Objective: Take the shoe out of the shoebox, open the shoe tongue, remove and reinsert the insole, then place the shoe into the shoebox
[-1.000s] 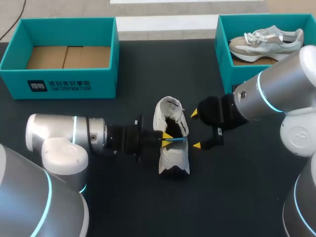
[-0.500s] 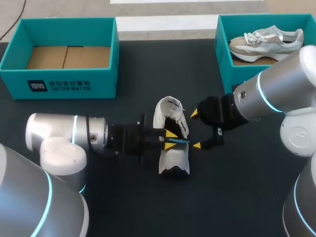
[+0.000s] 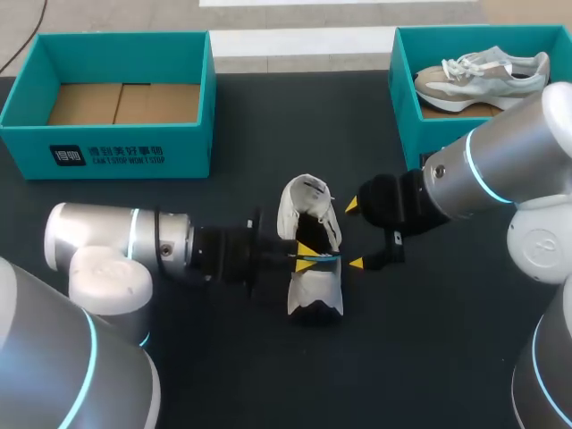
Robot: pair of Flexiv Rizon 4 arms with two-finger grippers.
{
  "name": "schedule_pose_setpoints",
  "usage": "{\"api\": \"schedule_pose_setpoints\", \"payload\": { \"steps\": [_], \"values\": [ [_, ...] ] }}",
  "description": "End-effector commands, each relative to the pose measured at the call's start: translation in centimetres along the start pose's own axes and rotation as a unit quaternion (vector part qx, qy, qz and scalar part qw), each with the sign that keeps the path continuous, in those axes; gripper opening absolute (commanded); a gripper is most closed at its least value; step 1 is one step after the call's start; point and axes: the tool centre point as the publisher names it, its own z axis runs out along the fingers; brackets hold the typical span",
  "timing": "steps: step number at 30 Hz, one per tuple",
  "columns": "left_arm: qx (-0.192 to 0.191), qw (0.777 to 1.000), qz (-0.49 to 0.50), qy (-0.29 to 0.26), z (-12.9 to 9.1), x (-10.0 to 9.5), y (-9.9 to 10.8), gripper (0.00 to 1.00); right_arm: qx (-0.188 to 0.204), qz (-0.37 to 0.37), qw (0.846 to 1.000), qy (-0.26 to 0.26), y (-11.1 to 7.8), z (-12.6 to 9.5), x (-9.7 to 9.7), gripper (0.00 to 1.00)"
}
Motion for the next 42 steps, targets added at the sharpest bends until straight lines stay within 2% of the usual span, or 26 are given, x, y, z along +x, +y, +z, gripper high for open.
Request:
{"api": "schedule_pose_setpoints", "payload": {
  "steps": [1,6,10,21,25,32,42],
  "values": [
    [-0.001,1.000,-0.005,0.016,-0.2,-0.9,1.2,0.00,0.002,0.000,1.000,-0.002,0.1,0.1,0.1,1.00],
    [-0.012,1.000,-0.006,0.026,0.3,-1.1,2.7,0.00,0.002,0.000,1.000,-0.002,0.1,0.1,0.1,1.00],
    [-0.017,0.999,-0.006,0.031,0.4,-1.0,3.0,0.00,0.002,0.000,1.000,-0.002,0.1,0.1,0.1,1.00],
    [-0.002,0.999,0.004,0.034,-0.4,0.5,0.6,0.00,0.002,0.000,1.000,-0.002,0.1,0.1,0.1,1.00],
    [0.006,0.999,0.031,0.016,-0.8,0.6,-0.3,0.00,0.002,0.000,1.000,-0.002,0.1,0.1,0.1,1.00],
    [0.004,0.999,0.032,0.007,-0.6,0.9,0.4,0.00,0.002,0.000,1.000,-0.002,0.1,0.1,0.1,1.00],
    [-0.025,0.993,0.114,0.011,0.0,1.0,0.7,0.00,0.002,0.000,1.000,-0.002,0.1,0.1,0.1,1.00]
  ]
}}
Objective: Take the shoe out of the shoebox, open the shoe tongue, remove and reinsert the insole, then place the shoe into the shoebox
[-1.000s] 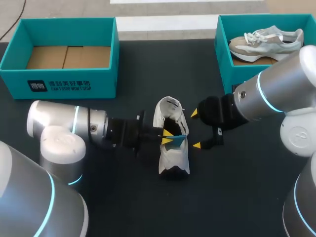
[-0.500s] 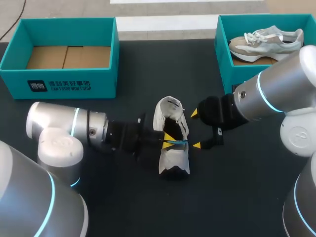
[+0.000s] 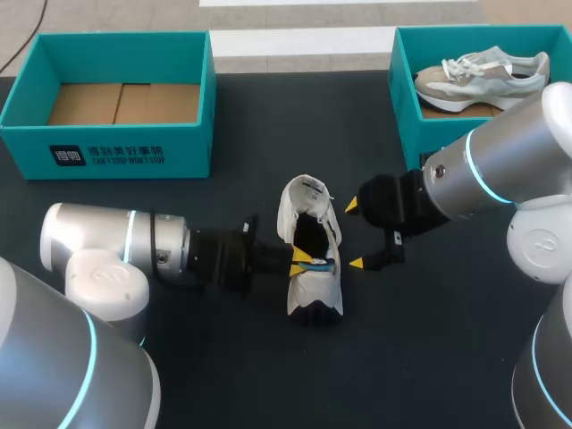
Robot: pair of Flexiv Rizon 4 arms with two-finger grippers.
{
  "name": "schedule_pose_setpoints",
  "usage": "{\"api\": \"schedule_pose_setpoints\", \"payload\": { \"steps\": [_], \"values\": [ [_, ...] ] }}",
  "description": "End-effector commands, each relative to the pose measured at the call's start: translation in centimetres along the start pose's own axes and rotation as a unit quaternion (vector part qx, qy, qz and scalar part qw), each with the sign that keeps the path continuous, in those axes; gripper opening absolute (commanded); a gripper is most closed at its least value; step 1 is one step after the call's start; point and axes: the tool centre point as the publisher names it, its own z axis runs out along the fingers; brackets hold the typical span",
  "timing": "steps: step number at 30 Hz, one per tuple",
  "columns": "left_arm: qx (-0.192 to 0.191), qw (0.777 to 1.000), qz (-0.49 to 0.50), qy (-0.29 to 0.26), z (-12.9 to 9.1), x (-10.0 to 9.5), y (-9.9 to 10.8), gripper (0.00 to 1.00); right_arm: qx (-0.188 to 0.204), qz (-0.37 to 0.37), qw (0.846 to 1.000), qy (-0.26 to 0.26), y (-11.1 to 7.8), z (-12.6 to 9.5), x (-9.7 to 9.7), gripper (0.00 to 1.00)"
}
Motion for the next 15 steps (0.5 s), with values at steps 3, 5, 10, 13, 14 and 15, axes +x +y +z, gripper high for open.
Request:
{"api": "schedule_pose_setpoints", "payload": {
  "steps": [3,5,10,13,14,15],
  "values": [
    [-0.020,0.999,0.030,0.004,0.6,-0.2,0.2,0.00,0.002,0.000,1.000,-0.002,0.1,0.1,0.1,1.00],
    [-0.023,0.999,0.032,0.003,0.6,-0.3,0.9,0.00,0.002,0.000,1.000,-0.002,0.1,0.1,0.1,1.00],
    [-0.034,0.999,0.026,0.002,0.3,-0.1,2.0,0.00,0.002,0.000,1.000,-0.002,0.1,0.1,0.1,1.00],
    [-0.026,1.000,0.012,-0.004,0.0,-0.1,1.7,0.00,0.002,0.000,1.000,-0.002,0.1,0.1,0.1,1.00],
    [-0.017,1.000,0.005,-0.008,-0.1,-0.2,1.4,0.00,0.002,0.000,1.000,-0.002,0.1,0.1,0.1,1.00],
    [-0.011,1.000,0.003,-0.014,-0.2,-0.4,1.0,0.00,0.002,0.000,1.000,-0.002,0.1,0.1,0.1,1.00]
  ]
}}
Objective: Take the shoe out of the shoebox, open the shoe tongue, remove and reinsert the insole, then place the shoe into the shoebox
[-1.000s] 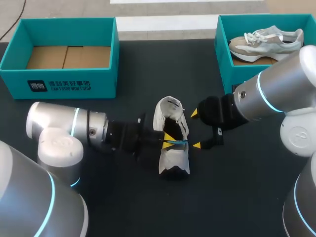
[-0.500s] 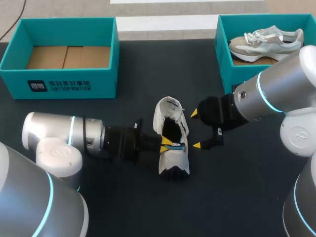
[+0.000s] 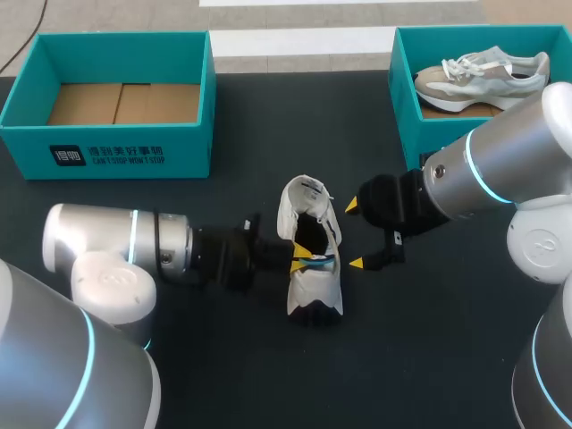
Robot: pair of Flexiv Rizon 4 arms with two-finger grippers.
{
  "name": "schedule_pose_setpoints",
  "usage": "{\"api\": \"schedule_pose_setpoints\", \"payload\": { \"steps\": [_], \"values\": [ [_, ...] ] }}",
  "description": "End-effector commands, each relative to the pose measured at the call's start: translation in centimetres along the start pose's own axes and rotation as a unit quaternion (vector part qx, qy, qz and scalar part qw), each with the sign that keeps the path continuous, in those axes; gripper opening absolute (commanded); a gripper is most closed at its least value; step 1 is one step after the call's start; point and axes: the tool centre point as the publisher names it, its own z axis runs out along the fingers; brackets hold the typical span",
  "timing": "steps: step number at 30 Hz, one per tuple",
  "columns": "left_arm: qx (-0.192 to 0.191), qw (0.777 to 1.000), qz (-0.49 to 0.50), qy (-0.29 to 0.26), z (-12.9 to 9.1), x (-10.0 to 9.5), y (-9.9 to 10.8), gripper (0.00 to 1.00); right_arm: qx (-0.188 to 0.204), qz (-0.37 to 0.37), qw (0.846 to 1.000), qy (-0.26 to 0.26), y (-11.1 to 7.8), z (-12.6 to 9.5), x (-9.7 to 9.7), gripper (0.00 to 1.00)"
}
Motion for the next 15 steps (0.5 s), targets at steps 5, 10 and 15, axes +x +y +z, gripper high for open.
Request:
{"api": "schedule_pose_setpoints", "payload": {
  "steps": [5,10,15],
  "values": [
    [0.033,0.999,-0.006,-0.026,-0.9,-0.9,-1.8,0.33,0.002,0.000,1.000,-0.002,0.1,0.1,0.1,1.00],
    [0.038,0.999,-0.006,-0.028,-0.9,-1.3,-2.4,0.27,0.002,0.000,1.000,-0.002,0.1,0.1,0.1,1.00],
    [0.047,0.999,-0.012,-0.022,-0.5,-0.9,-2.9,0.18,0.002,0.000,1.000,-0.002,0.1,0.1,0.1,1.00]
  ]
}}
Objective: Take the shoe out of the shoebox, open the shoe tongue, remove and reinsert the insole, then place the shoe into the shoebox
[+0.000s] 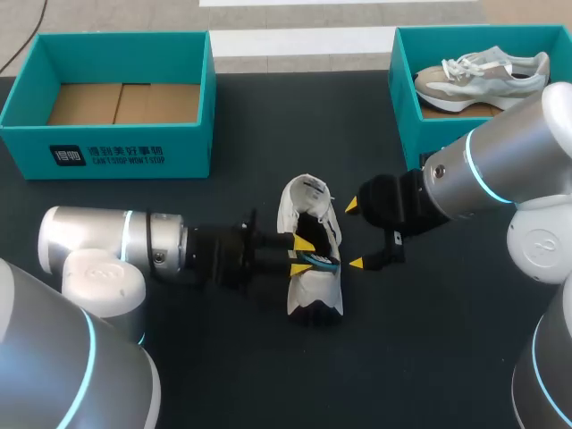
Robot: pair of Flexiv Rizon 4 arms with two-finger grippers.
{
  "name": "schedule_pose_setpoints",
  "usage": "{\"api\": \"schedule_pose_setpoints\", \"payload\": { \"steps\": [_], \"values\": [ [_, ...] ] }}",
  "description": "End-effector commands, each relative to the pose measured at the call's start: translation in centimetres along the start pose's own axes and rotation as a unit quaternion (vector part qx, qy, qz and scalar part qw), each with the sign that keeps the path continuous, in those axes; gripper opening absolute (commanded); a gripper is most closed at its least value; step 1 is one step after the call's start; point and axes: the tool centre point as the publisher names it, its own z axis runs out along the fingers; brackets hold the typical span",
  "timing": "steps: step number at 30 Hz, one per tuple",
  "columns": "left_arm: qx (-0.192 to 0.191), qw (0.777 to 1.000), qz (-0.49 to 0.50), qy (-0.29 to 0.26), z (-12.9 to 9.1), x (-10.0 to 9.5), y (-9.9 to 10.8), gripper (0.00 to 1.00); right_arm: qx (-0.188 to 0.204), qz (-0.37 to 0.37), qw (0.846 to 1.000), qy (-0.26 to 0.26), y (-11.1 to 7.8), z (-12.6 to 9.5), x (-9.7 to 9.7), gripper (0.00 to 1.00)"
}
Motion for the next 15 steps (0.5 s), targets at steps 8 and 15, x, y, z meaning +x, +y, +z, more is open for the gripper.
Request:
{"api": "schedule_pose_setpoints", "payload": {
  "steps": [8,15],
  "values": [
    [-0.004,1.000,-0.007,0.023,0.8,1.9,0.5,0.00,0.002,0.000,1.000,-0.002,0.1,0.1,0.1,1.00],
    [-0.023,0.999,-0.013,0.028,0.4,2.2,2.1,0.00,0.002,0.000,1.000,-0.002,0.1,0.1,0.1,1.00]
  ]
}}
